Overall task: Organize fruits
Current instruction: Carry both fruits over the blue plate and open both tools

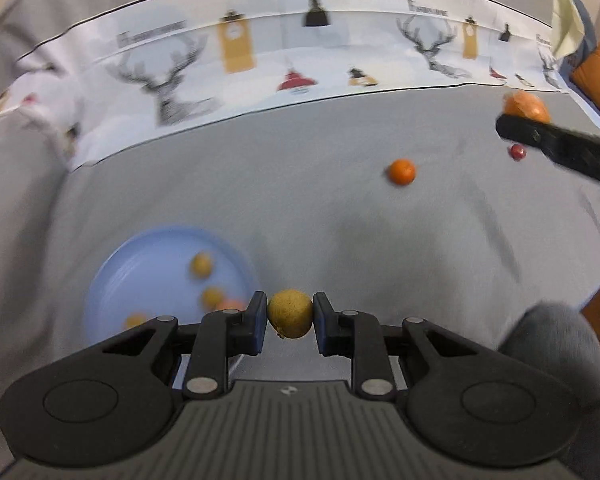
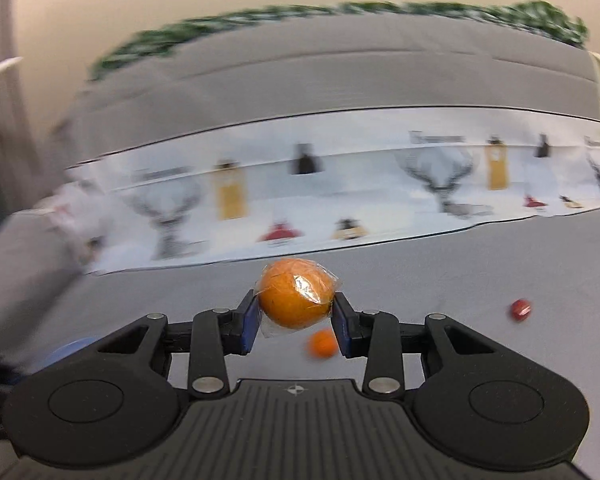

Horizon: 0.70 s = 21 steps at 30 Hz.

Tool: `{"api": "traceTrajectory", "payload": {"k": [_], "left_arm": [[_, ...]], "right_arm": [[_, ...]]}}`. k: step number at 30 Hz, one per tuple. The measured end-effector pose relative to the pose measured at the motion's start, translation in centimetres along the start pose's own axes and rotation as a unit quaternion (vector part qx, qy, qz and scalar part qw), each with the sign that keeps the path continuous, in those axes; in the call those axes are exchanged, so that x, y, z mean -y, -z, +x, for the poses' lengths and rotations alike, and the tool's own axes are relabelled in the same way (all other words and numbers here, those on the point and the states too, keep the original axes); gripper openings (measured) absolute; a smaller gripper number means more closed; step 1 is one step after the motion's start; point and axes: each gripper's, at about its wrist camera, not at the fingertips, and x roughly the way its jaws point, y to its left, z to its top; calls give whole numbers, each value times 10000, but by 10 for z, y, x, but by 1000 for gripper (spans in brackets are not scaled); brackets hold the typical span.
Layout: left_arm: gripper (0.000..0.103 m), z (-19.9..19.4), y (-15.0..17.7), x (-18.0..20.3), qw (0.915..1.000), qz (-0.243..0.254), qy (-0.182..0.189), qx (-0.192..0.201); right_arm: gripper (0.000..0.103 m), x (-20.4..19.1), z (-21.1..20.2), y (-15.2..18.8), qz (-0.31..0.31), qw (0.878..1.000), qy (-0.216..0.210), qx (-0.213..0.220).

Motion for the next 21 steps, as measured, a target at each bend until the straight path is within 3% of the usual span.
{"api": "traceTrajectory", "payload": {"k": [8, 16, 21], "left_arm": [[27, -71, 77, -43, 9987, -432, -267, 38], [27, -119, 132, -61, 9957, -804, -347, 315], [27, -130, 149, -65, 9943, -972, -249, 372]], "right_arm": [[39, -107, -85, 51, -676, 9889, -1224, -505], [39, -167, -127, 96, -1277, 9746, -1561, -970], [39, -180, -139, 98, -1491, 9715, -1589, -931]]}}
